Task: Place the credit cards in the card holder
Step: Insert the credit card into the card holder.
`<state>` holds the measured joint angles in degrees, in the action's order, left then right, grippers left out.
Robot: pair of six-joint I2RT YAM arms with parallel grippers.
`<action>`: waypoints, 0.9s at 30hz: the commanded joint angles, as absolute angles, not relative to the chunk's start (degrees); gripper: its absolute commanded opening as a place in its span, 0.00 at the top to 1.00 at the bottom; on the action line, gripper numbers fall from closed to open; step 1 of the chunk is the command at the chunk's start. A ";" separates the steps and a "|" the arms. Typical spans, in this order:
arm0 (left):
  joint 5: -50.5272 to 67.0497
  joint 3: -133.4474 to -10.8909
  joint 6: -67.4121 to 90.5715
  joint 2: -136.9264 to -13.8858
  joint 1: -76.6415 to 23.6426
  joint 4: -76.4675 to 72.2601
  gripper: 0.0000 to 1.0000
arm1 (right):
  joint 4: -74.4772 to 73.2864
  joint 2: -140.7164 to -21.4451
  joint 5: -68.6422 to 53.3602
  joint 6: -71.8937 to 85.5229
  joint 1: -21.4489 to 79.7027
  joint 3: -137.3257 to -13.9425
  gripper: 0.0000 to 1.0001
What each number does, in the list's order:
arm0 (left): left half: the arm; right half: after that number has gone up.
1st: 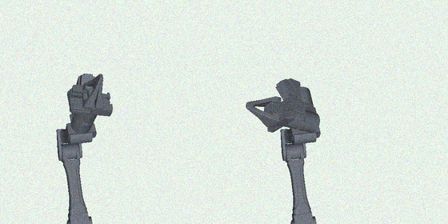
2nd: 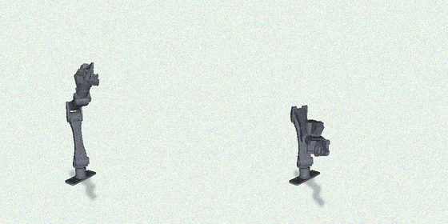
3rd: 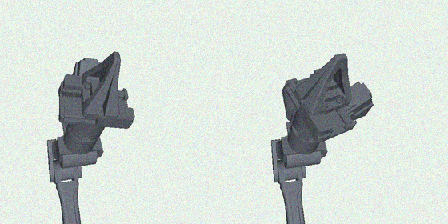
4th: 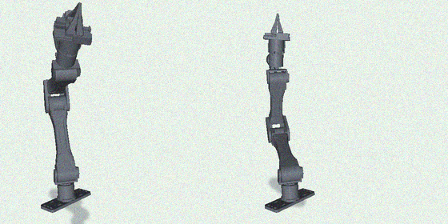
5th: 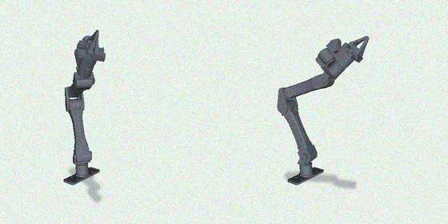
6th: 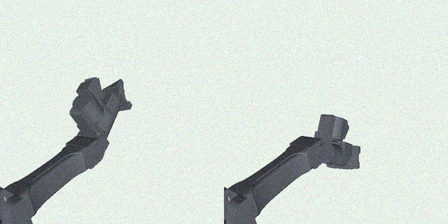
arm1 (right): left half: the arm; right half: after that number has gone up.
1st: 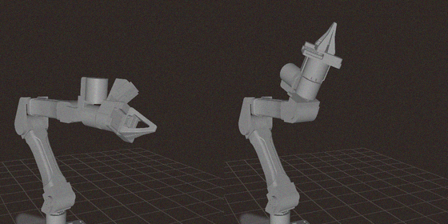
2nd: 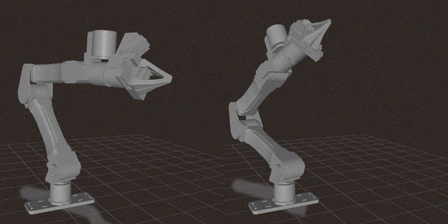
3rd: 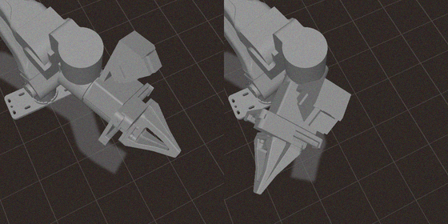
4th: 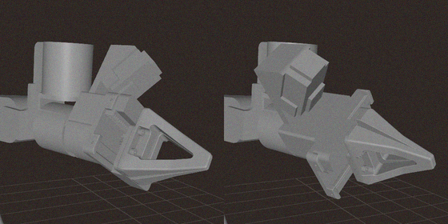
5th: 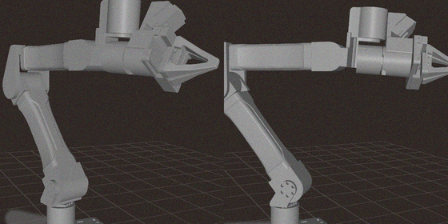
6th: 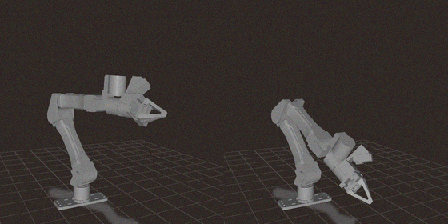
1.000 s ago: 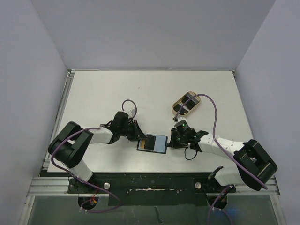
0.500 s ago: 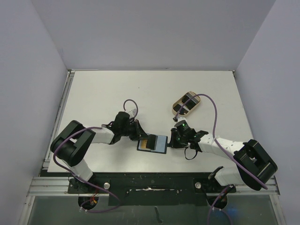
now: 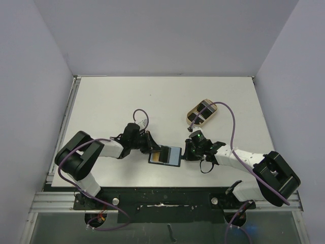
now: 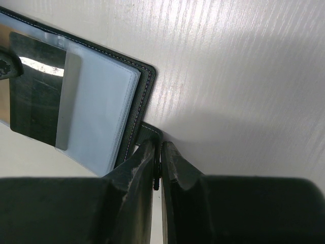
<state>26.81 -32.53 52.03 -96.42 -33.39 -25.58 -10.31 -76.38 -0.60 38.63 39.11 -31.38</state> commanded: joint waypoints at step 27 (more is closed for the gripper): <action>21.30 -34.42 53.67 -90.46 -37.50 -15.94 0.62 | -7.17 -74.96 -0.05 41.41 40.50 -31.79 0.95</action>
<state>22.44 -33.39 54.59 -92.40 -36.64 -18.87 -9.72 -76.38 -0.64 40.49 39.86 -31.38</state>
